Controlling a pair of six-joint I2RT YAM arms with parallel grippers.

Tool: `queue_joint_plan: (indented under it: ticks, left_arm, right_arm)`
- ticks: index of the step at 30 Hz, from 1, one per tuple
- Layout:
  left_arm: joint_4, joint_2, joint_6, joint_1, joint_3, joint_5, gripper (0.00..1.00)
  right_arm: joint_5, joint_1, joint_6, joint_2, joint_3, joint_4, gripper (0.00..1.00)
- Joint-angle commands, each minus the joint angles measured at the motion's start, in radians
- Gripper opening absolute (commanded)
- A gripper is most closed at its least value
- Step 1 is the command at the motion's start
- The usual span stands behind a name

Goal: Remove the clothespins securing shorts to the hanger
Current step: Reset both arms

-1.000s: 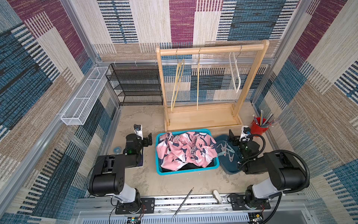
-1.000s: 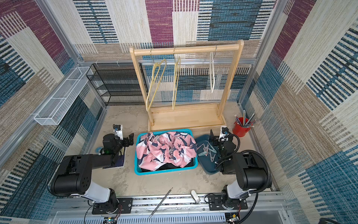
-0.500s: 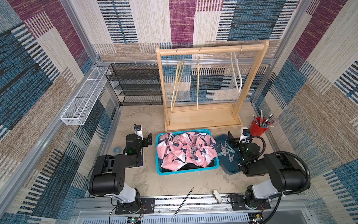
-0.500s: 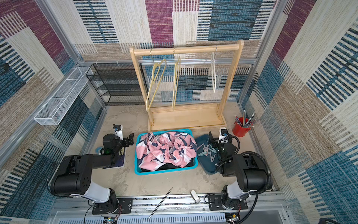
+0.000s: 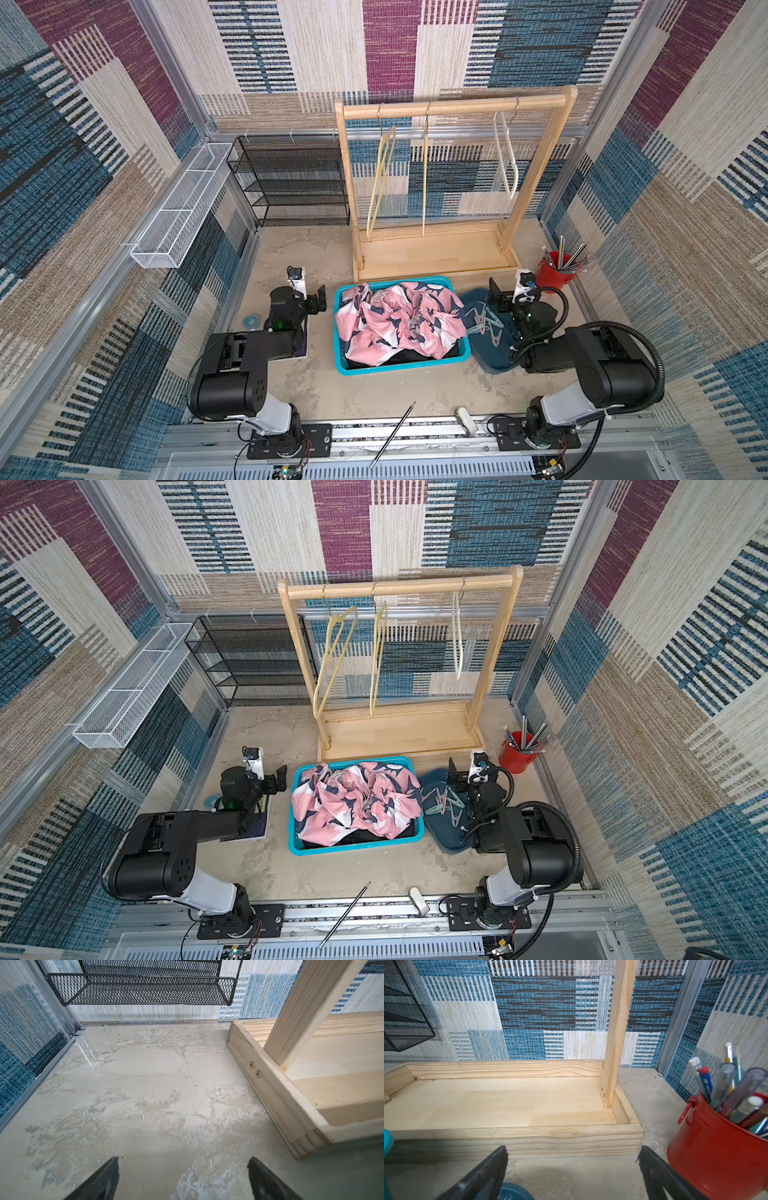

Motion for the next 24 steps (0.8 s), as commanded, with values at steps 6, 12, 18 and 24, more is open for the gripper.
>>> queue_joint_plan:
  ticks: [6, 12, 18, 24]
  left_arm:
    - [0.005, 0.000, -0.005, 0.001, 0.005, -0.002, 0.99]
    - [0.006, 0.000, -0.005, 0.001, 0.005, -0.002, 0.99]
    - [0.000, 0.001, -0.004, 0.001, 0.008, -0.002, 0.99]
    - [0.000, 0.003, -0.015, 0.014, 0.010, 0.024, 0.99]
  right_arm:
    - [0.015, -0.002, 0.006, 0.001, 0.004, 0.014, 0.99]
    - [0.015, -0.001, 0.006, 0.001, 0.006, 0.014, 0.99]
    - [0.012, -0.001, 0.006, 0.001, 0.007, 0.011, 0.99]
    - [0.012, -0.001, 0.006, 0.003, 0.006, 0.011, 0.99]
